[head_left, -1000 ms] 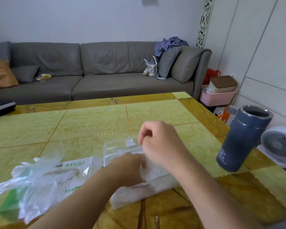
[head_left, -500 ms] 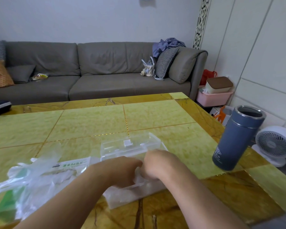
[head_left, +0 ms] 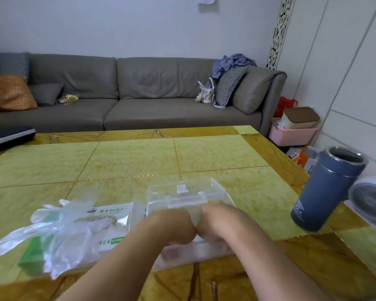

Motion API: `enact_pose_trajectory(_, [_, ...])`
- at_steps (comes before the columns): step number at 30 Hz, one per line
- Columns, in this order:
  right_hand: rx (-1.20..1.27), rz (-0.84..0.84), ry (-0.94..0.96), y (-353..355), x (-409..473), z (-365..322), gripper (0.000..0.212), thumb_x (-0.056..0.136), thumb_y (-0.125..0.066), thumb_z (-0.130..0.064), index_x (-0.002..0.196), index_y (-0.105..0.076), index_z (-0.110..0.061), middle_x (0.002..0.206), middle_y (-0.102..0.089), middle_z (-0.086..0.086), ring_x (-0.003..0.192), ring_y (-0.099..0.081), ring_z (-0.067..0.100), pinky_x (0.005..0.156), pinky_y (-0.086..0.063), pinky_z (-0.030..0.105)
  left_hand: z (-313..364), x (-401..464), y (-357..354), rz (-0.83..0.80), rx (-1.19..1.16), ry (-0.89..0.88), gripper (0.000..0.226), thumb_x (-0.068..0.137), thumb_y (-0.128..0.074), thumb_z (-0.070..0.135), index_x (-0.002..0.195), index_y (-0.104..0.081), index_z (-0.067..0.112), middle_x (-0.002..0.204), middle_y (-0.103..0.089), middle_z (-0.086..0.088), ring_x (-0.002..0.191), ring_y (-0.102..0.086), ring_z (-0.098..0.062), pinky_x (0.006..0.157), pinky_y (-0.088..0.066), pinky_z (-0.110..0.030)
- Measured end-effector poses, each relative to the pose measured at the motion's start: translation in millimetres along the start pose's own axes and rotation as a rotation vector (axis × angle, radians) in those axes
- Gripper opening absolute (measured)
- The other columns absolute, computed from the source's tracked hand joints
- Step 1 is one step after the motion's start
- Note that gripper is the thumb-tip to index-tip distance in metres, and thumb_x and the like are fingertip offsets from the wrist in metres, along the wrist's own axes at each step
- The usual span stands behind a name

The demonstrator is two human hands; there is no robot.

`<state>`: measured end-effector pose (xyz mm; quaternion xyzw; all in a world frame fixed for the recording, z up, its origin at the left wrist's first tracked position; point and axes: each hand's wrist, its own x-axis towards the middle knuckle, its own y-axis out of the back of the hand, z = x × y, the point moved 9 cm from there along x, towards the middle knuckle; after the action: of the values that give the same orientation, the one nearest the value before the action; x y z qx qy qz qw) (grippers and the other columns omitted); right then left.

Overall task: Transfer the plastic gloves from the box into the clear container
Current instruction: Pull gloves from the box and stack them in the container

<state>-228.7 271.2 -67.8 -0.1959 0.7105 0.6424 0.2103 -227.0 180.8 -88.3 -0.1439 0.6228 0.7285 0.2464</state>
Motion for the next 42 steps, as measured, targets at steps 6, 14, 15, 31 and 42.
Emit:
enact_pose_trajectory(6, [0.007,0.084,-0.054,1.2,5.0,3.7,0.042,0.099,-0.057,-0.013,0.14,-0.06,-0.008,0.129,-0.065,0.014,0.107,-0.068,0.028,0.092,-0.057,0.037,7.3,-17.4,9.3,0.035,-0.013,-0.012,0.02,0.102,-0.042,0.004,0.104,-0.061,0.001,0.101,-0.063,-0.017,0.105,-0.061,-0.033,0.077,-0.044,-0.035])
enact_pose_trajectory(14, [-0.064,0.456,0.035,22.4,-10.8,-3.7,0.012,0.093,-0.052,-0.017,0.089,-0.061,-0.026,0.084,-0.056,-0.004,0.073,-0.059,0.019,0.064,-0.047,0.03,-15.1,-77.7,33.5,0.408,-0.252,-0.162,0.052,0.092,-0.044,0.004,0.132,-0.06,0.031,0.134,-0.06,0.006,0.11,-0.062,-0.013,0.089,-0.056,-0.035])
enact_pose_trajectory(15, [-0.053,0.479,0.041,22.2,-13.8,-4.3,0.016,0.093,-0.05,-0.016,0.089,-0.06,-0.027,0.086,-0.057,-0.005,0.075,-0.06,0.02,0.066,-0.05,0.032,-21.7,-87.2,36.4,0.456,-0.29,-0.181,0.05,0.094,-0.044,0.005,0.13,-0.062,0.035,0.129,-0.062,0.008,0.094,-0.063,-0.005,0.079,-0.056,-0.03])
enact_pose_trajectory(31, [0.203,0.859,0.15,42.6,-62.0,-46.6,0.017,0.08,-0.06,-0.011,0.067,-0.065,-0.02,0.054,-0.057,-0.007,0.053,-0.051,0.01,0.044,-0.027,0.022,-238.7,-165.9,45.0,1.038,-0.48,0.372,0.013,0.094,-0.063,0.029,0.084,-0.07,0.025,0.089,-0.073,0.01,0.086,-0.068,-0.018,0.074,-0.058,-0.038])
enact_pose_trajectory(42, [0.645,0.867,0.399,55.5,-71.5,-49.4,0.037,0.084,-0.062,0.002,0.07,-0.071,-0.031,0.068,-0.071,-0.018,0.061,-0.067,0.003,0.058,-0.053,0.027,-241.0,-190.6,75.7,1.153,-1.572,-0.162,0.016,0.101,-0.057,0.008,0.097,-0.073,0.004,0.091,-0.075,-0.017,0.076,-0.07,-0.024,0.07,-0.058,-0.034])
